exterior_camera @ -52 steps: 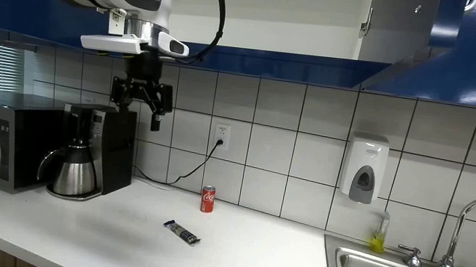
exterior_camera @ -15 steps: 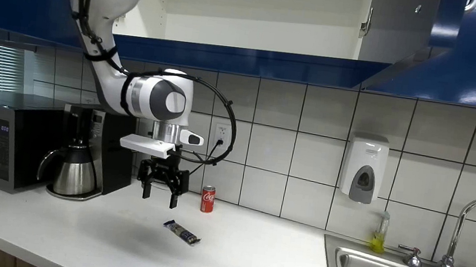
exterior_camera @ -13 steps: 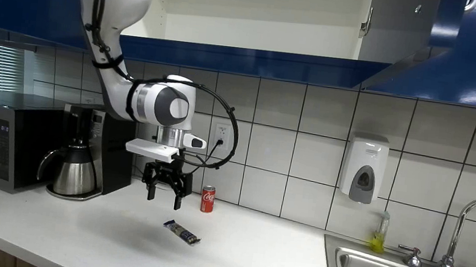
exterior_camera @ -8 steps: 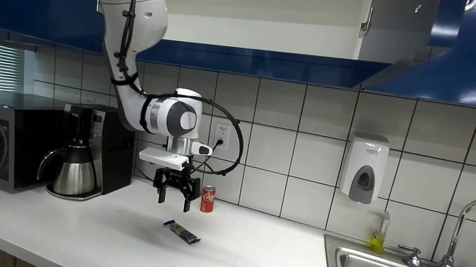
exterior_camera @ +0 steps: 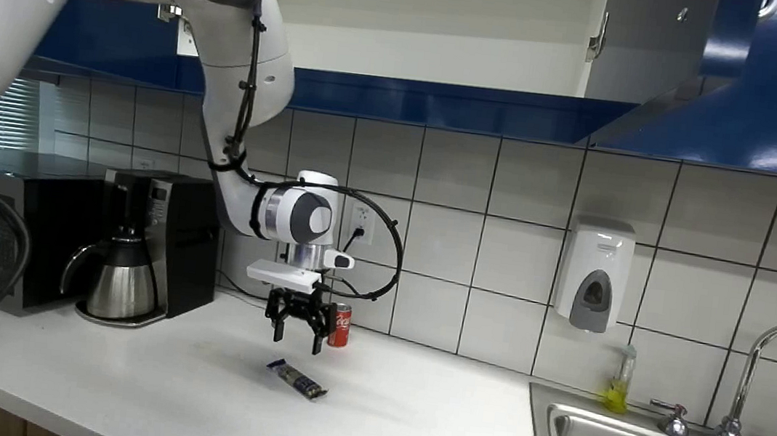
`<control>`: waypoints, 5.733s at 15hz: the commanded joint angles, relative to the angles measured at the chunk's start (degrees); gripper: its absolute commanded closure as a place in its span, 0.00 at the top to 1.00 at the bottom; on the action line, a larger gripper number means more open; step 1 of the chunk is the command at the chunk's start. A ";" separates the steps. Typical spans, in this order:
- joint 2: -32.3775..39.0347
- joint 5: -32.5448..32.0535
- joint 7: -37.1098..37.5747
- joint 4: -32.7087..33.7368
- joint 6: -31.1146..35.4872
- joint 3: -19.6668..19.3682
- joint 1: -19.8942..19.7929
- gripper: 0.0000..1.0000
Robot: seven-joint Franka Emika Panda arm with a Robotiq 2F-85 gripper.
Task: Put the candy bar into the cupboard
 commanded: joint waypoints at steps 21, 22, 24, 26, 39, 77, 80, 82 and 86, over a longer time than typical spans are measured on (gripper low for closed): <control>9.54 -4.59 -5.83 8.06 -0.99 0.23 0.94 1.00; 9.72 -4.33 -8.10 8.42 -1.55 0.94 0.34 1.00; 9.96 -4.43 -12.08 8.84 -2.11 1.81 -0.34 1.00; 10.21 -3.95 -16.41 9.25 -2.93 3.09 -1.45 1.00; 11.43 -10.85 -30.89 10.38 -2.10 3.41 -2.73 1.00; 18.70 -9.96 -45.43 16.97 -0.61 7.06 -5.13 1.00; 18.84 -9.94 -45.43 17.14 -0.57 7.06 -5.17 1.00; 18.97 -9.87 -45.47 17.30 -0.62 7.11 -5.25 0.99; 19.31 -9.81 -45.41 17.68 -0.68 7.09 -5.32 0.64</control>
